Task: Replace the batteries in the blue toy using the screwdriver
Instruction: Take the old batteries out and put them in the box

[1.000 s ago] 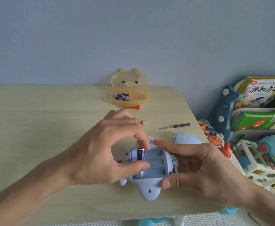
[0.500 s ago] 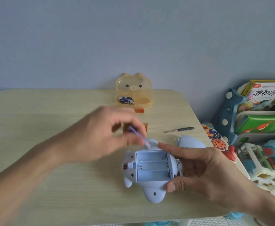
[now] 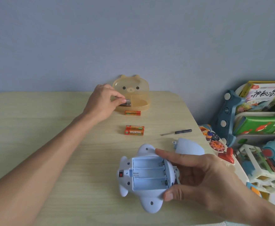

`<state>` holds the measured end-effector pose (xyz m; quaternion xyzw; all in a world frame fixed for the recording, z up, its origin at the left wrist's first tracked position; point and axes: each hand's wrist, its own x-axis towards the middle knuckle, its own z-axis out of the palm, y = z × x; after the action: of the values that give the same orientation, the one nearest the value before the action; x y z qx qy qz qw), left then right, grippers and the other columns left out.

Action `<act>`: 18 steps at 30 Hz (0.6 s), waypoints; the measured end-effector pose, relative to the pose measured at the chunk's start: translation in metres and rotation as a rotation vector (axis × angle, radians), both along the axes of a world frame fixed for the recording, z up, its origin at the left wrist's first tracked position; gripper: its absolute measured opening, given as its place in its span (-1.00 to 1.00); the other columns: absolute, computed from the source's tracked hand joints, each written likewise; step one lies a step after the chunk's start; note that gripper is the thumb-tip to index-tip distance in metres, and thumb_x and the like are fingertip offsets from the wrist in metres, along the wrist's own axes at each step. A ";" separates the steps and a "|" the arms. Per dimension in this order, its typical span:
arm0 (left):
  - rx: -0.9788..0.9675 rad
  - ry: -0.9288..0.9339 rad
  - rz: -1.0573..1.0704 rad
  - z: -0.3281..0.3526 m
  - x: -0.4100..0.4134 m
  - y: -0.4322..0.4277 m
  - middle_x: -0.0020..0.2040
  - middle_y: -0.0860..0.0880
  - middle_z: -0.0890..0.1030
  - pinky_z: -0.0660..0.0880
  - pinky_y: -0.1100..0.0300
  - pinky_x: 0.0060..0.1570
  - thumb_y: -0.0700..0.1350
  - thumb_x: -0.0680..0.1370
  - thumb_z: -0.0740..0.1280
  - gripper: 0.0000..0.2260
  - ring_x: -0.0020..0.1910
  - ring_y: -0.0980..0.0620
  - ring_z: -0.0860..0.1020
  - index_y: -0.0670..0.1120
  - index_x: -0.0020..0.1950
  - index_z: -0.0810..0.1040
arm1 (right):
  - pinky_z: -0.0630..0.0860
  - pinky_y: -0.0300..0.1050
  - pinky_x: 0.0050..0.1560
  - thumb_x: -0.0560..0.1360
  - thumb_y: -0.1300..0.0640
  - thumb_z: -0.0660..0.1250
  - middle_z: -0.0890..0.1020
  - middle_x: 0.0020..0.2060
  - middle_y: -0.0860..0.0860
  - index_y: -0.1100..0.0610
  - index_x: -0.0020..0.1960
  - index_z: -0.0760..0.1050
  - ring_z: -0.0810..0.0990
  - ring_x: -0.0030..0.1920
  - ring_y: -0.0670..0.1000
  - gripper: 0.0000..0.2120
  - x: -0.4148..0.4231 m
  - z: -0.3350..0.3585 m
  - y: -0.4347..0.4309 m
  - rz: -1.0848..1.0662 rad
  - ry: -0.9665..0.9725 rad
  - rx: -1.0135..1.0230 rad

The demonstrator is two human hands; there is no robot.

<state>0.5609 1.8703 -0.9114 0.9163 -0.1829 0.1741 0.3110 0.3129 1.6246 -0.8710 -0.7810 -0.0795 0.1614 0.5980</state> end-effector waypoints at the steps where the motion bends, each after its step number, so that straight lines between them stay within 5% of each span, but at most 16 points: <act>1: 0.001 0.005 -0.004 -0.002 0.002 0.002 -0.03 -0.01 0.62 0.34 0.15 0.01 -0.03 0.56 0.55 -0.89 0.12 -0.12 0.56 0.01 0.06 0.81 | 0.54 -0.45 -0.12 0.24 0.21 0.66 0.70 -0.38 -0.20 -0.35 0.19 0.67 0.61 -0.30 -0.29 -0.35 0.001 -0.004 -0.002 -0.002 -0.006 -0.003; 5: -0.007 -0.003 -0.005 0.005 -0.007 0.006 0.02 0.01 0.68 0.37 0.17 0.01 -0.03 0.59 0.53 -0.87 0.11 -0.09 0.59 0.00 0.10 0.81 | 0.47 -0.37 -0.26 0.24 0.11 0.68 0.61 -0.47 -0.16 -0.39 0.19 0.65 0.43 -0.39 -0.23 -0.37 0.001 -0.006 -0.003 0.015 -0.035 -0.051; 7: -0.018 -0.001 -0.033 0.016 -0.028 0.009 0.00 0.05 0.69 0.40 0.25 -0.07 -0.02 0.60 0.51 -0.87 -0.03 0.01 0.61 -0.02 0.08 0.81 | 0.71 -0.01 0.04 0.22 -0.04 0.70 0.81 -0.16 0.03 -0.45 0.23 0.59 0.61 -0.17 -0.15 -0.34 0.001 -0.009 -0.003 0.003 -0.035 -0.058; 8: -0.037 0.028 -0.069 0.022 -0.045 0.011 0.01 0.06 0.72 0.43 0.30 -0.12 0.01 0.61 0.49 -0.84 -0.11 0.06 0.62 -0.03 0.07 0.82 | 0.65 0.19 0.23 0.20 -0.08 0.71 0.80 0.00 0.13 -0.43 0.26 0.59 0.71 0.00 -0.07 -0.32 0.002 -0.010 -0.002 -0.018 -0.032 -0.038; 10: -0.152 0.186 -0.213 0.032 -0.089 0.019 0.06 0.05 0.77 0.51 0.29 -0.09 0.16 0.59 0.47 -0.72 -0.06 0.07 0.68 -0.01 0.09 0.80 | 0.58 0.27 0.31 0.18 -0.13 0.70 0.78 0.09 0.14 -0.41 0.27 0.58 0.71 0.23 0.15 -0.30 0.004 -0.014 -0.003 -0.056 -0.039 -0.010; 13: -0.245 0.588 -0.461 0.038 -0.162 0.031 0.27 0.13 0.71 0.58 0.29 0.17 0.38 0.28 0.60 -0.32 0.17 0.18 0.67 0.17 0.35 0.66 | 0.52 0.43 0.27 0.18 -0.17 0.72 0.72 0.13 0.30 -0.36 0.31 0.59 0.62 0.25 0.35 -0.27 0.005 -0.016 -0.001 -0.056 -0.066 -0.031; 16: -0.208 0.656 -0.531 0.024 -0.196 0.030 0.39 0.27 0.64 0.51 0.20 0.40 0.02 0.22 0.74 -0.11 0.39 0.20 0.60 0.21 0.50 0.46 | 0.64 0.28 0.20 0.22 -0.02 0.71 0.78 0.13 0.03 -0.14 0.32 0.62 0.75 0.11 0.26 -0.31 0.005 -0.012 0.005 -0.027 -0.082 -0.024; 18: -0.247 0.599 -0.461 0.016 -0.200 0.029 0.36 0.28 0.66 0.52 0.20 0.39 -0.14 0.27 0.76 -0.15 0.37 0.21 0.62 0.18 0.47 0.49 | 0.70 0.16 0.08 0.24 -0.13 0.69 0.78 0.09 -0.14 -0.20 0.33 0.59 0.77 -0.06 0.19 -0.32 0.005 -0.004 0.006 0.031 -0.170 -0.170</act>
<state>0.3608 1.8993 -0.8955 0.8170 -0.2628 -0.1545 0.4895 0.3183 1.6308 -0.8751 -0.8383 -0.1281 0.1102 0.5183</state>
